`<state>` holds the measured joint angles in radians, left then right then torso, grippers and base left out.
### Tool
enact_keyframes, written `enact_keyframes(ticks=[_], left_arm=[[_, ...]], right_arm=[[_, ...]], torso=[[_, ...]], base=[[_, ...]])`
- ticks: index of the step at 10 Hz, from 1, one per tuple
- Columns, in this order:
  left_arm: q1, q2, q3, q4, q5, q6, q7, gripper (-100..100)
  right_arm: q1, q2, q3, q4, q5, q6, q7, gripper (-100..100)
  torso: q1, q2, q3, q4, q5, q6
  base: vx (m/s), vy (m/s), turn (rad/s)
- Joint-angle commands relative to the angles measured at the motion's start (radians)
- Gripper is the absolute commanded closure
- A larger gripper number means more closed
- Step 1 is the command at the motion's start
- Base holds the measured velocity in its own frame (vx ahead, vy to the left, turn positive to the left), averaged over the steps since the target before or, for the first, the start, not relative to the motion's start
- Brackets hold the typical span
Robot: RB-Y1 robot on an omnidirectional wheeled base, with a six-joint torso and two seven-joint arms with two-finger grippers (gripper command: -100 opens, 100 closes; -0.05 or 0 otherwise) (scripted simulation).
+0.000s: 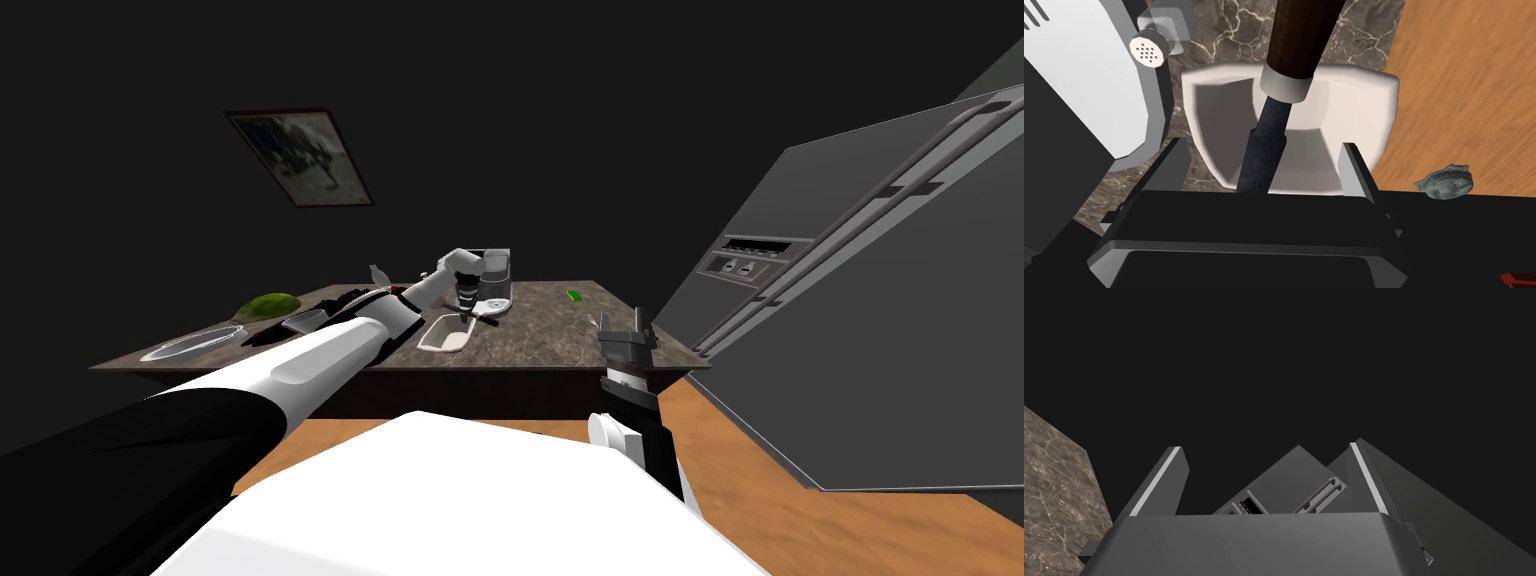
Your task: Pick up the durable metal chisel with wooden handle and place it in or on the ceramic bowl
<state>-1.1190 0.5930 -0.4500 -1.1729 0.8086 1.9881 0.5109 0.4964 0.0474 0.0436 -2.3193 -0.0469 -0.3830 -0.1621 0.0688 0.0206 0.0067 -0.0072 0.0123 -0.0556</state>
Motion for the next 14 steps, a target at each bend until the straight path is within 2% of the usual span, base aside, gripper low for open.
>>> enact_keyframes(ticks=[1,2,3,4,5,7,8,9,10,11,12,13,14], left_arm=[[0.000,0.000,0.000,0.000,0.000,0.000,0.000,-100],[0.000,0.000,0.000,0.000,0.000,0.000,0.000,0],[0.038,0.050,0.034,0.030,0.007,-0.005,-0.031,-100],[0.038,0.071,0.034,0.030,0.007,-0.005,-0.031,-100],[0.076,0.101,0.068,0.056,0.015,-0.010,-0.060,-100],[0.076,0.153,0.068,0.059,0.015,-0.010,-0.061,-100],[0.114,0.189,0.102,0.089,0.022,-0.015,-0.092,-100],[0.114,0.219,0.102,0.089,0.022,-0.015,-0.092,-100],[0.152,0.252,0.136,0.118,0.029,-0.020,-0.123,-100],[0.152,0.288,0.136,0.118,0.029,-0.020,-0.123,-100],[0.152,0.306,0.136,0.118,0.029,-0.020,-0.123,-100],[0.191,0.342,0.169,0.148,0.036,-0.024,-0.153,-100],[0.191,0.378,0.169,0.148,0.036,-0.024,-0.153,-100]], right_arm=[[0.000,0.000,0.000,0.000,0.000,0.000,0.000,0],[0.000,0.000,0.000,0.000,0.000,0.000,0.000,0],[0.000,0.000,0.000,0.000,0.000,0.000,0.000,0],[0.000,0.000,0.000,0.000,0.000,0.000,0.000,0],[0.000,0.000,0.000,0.000,0.000,0.000,0.000,0],[0.000,0.000,0.000,0.000,0.000,0.000,0.000,0],[0.000,0.000,0.000,0.000,0.000,0.000,0.000,0],[0.000,0.000,0.000,0.000,0.000,0.000,0.000,0],[0.000,0.000,0.000,0.000,0.000,0.000,0.000,0],[0.000,0.000,0.000,0.000,0.000,0.000,0.000,0],[0.000,0.000,0.000,0.000,0.000,0.000,0.000,0],[0.000,0.000,0.000,0.000,0.000,0.000,0.000,0],[0.000,0.000,0.000,0.000,0.000,0.000,0.000,0]], torso=[[0.000,0.000,0.000,0.000,0.000,0.000],[0.000,0.000,0.000,0.000,0.000,0.000],[0.000,0.000,0.000,0.000,0.000,0.000],[-0.003,0.003,0.001,0.000,-0.001,0.001],[-0.004,0.005,0.003,0.001,-0.001,0.001],[-0.004,0.006,0.004,0.002,-0.001,0.000],[-0.002,0.004,0.003,0.001,-0.001,0.000],[-0.004,0.005,0.003,0.001,-0.001,0.001],[-0.004,0.005,0.003,0.001,-0.001,0.000],[-0.004,0.006,0.003,0.001,-0.001,0.001],[-0.004,0.006,0.004,0.002,-0.001,0.000],[-0.002,0.005,0.003,0.001,-0.001,0.000],[-0.003,0.005,0.003,0.001,-0.001,0.000]], base=[[0.000,0.000,0.000],[0.000,0.000,0.000],[-0.038,-0.053,-0.343],[-0.064,-0.052,-0.333],[-0.088,-0.066,-0.430],[-0.042,-0.048,-0.194],[-0.034,-0.069,-0.396],[-0.037,-0.057,-0.328],[-0.047,-0.072,-0.365],[-0.051,-0.070,-0.304],[-0.029,-0.034,-0.096],[-0.035,-0.063,-0.281],[-0.036,-0.068,-0.392]])
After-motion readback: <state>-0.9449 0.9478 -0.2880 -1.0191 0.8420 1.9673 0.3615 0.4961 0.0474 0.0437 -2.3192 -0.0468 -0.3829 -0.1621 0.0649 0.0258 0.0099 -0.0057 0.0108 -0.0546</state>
